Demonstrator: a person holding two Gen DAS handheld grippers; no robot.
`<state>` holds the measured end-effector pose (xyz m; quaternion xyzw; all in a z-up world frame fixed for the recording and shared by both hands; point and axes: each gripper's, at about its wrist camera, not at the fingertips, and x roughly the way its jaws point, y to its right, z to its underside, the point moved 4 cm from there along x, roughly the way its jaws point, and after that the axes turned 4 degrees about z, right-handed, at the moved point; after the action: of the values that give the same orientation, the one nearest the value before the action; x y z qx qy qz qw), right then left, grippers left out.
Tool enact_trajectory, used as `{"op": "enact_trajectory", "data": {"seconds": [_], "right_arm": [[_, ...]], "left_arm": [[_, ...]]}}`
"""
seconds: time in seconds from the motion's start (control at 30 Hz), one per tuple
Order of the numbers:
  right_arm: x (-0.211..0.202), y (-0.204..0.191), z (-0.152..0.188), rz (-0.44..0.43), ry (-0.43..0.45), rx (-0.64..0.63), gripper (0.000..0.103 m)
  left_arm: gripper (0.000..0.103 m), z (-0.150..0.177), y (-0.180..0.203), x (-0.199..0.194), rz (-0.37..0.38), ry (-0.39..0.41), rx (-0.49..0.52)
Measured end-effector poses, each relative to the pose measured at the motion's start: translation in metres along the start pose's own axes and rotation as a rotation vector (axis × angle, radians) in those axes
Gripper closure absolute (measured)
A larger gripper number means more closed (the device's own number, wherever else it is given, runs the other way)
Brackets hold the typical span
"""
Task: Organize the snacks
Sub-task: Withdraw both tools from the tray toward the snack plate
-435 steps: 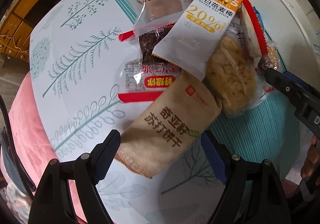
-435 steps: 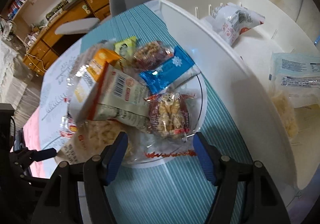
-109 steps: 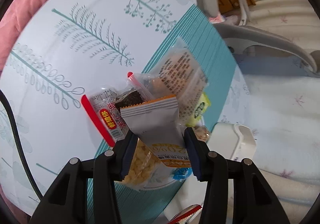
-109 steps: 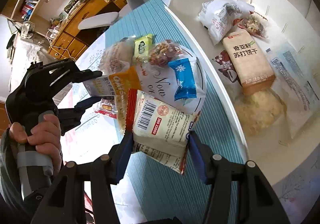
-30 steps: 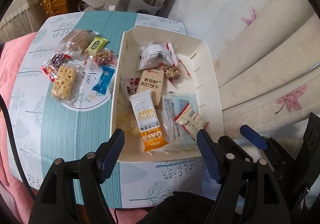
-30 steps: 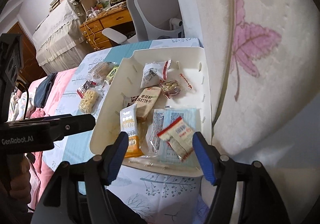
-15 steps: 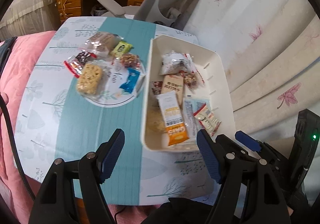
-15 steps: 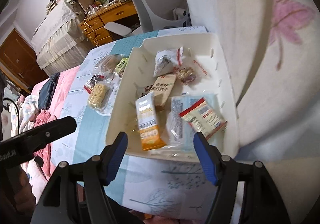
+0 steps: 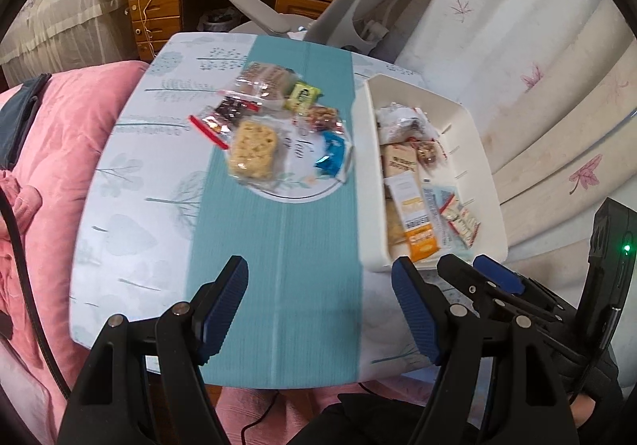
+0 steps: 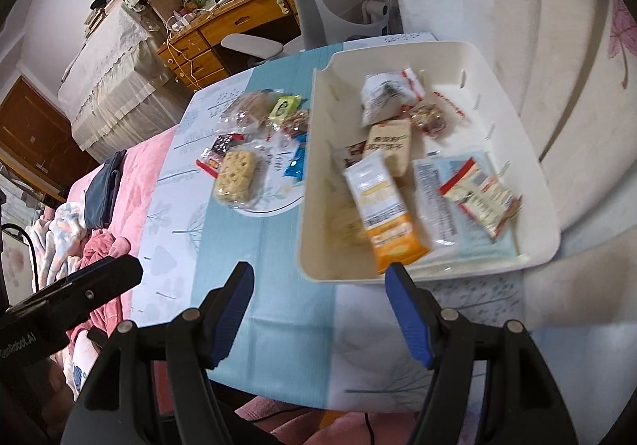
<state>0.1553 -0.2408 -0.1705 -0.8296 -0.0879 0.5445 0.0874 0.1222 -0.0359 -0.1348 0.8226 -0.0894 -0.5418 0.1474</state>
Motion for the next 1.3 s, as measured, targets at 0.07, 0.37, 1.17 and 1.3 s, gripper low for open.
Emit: {"op": "enact_trajectory", "data": {"seconds": [0.07,0.37,1.17,1.3], "right_arm": [[0.001,-0.012,0.004,0.002,0.003,0.013,0.034],[0.017,-0.064,0.019,0.008,0.008,0.083,0.034],[0.075,-0.150,0.001,0.059,0.075,-0.056,0.028],[0.092,-0.160,-0.011,0.068,0.106,-0.093,0.028]], "left_arm": [[0.030,0.000,-0.013,-0.006,-0.002,0.003,0.011],[0.026,-0.005,-0.068,-0.019,-0.004,-0.014,0.072],[0.019,-0.083,-0.144,0.017,-0.033,-0.058,0.066],[0.019,-0.112,-0.151,0.037,-0.037,-0.059,0.059]]}}
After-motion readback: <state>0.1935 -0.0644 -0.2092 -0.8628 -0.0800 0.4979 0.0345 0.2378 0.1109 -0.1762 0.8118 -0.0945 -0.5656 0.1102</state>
